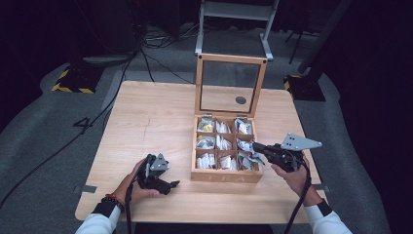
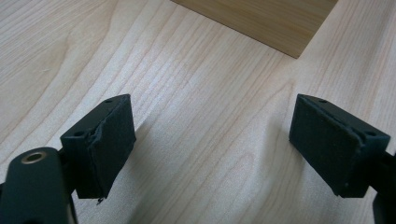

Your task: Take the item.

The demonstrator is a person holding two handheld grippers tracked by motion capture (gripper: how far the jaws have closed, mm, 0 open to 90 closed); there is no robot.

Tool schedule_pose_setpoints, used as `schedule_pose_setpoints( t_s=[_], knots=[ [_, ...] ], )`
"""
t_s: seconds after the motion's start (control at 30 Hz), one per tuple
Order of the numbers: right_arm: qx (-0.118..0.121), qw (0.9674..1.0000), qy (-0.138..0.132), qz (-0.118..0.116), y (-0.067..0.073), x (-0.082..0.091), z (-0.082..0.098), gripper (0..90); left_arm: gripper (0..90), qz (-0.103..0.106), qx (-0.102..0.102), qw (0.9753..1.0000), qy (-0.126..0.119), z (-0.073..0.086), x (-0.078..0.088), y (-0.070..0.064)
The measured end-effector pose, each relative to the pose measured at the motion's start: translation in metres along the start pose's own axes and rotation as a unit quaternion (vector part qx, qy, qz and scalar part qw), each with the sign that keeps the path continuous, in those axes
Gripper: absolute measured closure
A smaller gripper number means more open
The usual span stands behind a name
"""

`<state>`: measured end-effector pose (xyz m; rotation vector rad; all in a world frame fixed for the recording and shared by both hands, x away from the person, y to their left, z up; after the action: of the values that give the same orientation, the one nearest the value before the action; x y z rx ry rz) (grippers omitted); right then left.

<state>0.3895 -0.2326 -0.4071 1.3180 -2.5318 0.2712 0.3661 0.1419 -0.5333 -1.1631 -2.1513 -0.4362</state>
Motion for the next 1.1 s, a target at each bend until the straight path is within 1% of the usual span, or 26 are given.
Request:
schedule_pose_setpoints(
  t_s=[0.33, 0.67, 0.73, 0.77, 1.1],
  knots=[
    [0.003, 0.9999, -0.011, -0.013, 0.007, 0.005, -0.005, 90.0, 14.6, 0.001, -0.001, 1.0, 0.0, 0.0, 0.0, 0.0],
    [0.012, 0.9993, -0.014, -0.033, 0.024, 0.008, -0.01, 90.0, 14.6, 0.001, -0.001, 1.0, -0.001, 0.0, 0.0, 0.0],
    [0.015, 0.999, -0.013, -0.039, 0.029, 0.008, -0.011, 90.0, 14.6, 0.001, -0.001, 1.0, -0.001, 0.0, 0.0, 0.0],
    [0.015, 0.999, -0.013, -0.039, 0.029, 0.008, -0.011, 90.0, 14.6, 0.002, -0.001, 1.0, -0.001, 0.0, 0.0, 0.0],
    [0.024, 0.9978, -0.005, -0.061, 0.045, 0.007, -0.01, 90.0, 14.6, 0.002, 0.0, 1.0, -0.001, 0.0, 0.0, 0.0]
  ],
)
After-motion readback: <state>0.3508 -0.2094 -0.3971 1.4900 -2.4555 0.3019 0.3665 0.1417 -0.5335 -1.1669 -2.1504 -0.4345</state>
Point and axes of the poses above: each handheld gripper's, and its own axes: x roughly backward along the jaws, z roughly out of its underside, y roughly to its left, the point moved 4 cm from there along -x, roughly forward along the jaws, and after that the axes turned 4 degrees about -y, right-handed, at the moved point
